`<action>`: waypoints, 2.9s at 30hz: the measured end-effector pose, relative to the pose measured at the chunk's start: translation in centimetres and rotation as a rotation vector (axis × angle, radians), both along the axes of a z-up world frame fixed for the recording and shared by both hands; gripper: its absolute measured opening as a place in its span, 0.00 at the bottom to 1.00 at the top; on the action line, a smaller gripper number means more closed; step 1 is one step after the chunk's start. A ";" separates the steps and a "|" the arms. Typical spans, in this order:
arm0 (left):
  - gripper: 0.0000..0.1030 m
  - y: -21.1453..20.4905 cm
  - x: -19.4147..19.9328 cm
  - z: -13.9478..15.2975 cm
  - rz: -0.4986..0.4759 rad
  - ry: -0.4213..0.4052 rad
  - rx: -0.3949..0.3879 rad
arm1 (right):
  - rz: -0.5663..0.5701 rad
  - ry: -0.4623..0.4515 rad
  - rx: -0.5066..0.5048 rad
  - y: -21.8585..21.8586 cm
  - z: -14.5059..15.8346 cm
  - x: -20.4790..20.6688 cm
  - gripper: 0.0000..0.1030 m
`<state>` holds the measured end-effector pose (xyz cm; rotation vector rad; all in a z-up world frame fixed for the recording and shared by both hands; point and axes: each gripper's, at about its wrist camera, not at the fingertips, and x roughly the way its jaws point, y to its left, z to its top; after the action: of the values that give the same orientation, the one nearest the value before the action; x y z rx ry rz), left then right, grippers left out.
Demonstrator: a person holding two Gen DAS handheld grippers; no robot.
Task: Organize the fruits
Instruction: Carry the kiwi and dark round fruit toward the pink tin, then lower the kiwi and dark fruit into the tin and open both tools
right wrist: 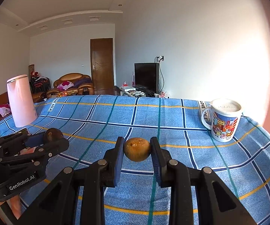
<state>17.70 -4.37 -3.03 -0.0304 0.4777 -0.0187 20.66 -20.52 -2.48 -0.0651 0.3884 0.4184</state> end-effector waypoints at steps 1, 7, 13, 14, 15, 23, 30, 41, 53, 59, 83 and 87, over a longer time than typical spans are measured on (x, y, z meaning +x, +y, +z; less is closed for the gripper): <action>0.38 0.0 -0.2 0.0 0.000 -0.004 0.001 | 0.001 -0.001 0.002 0.1 0.0 -0.1 0.29; 0.38 1.0 -2.2 0.2 0.003 -0.016 -0.008 | 0.024 0.006 0.008 0.5 0.0 -0.9 0.29; 0.39 2.7 -4.7 0.4 0.009 -0.028 -0.025 | 0.090 0.029 0.047 2.2 0.6 -2.4 0.29; 0.39 3.1 -5.2 0.5 0.013 -0.029 -0.029 | 0.105 0.031 0.052 2.7 0.8 -2.7 0.29; 0.39 3.6 -5.6 0.6 0.021 -0.031 -0.032 | 0.123 0.033 0.059 3.3 1.0 -3.0 0.29; 0.38 7.0 -8.7 1.4 0.072 -0.046 -0.055 | 0.257 0.039 0.079 7.9 2.0 -5.5 0.29; 0.38 10.1 -11.2 1.3 0.127 -0.048 -0.063 | 0.346 0.044 0.063 11.8 2.2 -6.5 0.29; 0.38 14.0 -13.7 0.6 0.209 -0.029 -0.066 | 0.447 0.046 0.013 17.3 2.5 -8.3 0.29; 0.38 17.2 -15.3 -0.8 0.259 -0.007 -0.108 | 0.503 0.100 -0.038 22.0 1.1 -8.8 0.29; 0.38 18.0 -15.6 -1.2 0.262 0.003 -0.125 | 0.510 0.125 -0.074 23.8 0.3 -8.7 0.29; 0.39 17.9 -15.2 -2.8 0.240 0.071 -0.109 | 0.495 0.261 -0.200 27.2 -2.8 -7.4 0.29; 0.42 17.6 -15.2 -2.8 0.230 0.079 -0.100 | 0.501 0.286 -0.195 27.1 -3.1 -7.2 0.31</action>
<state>2.49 13.23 -5.86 -0.1841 0.5495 0.1848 13.50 6.61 -5.54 -0.2985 0.6983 0.8893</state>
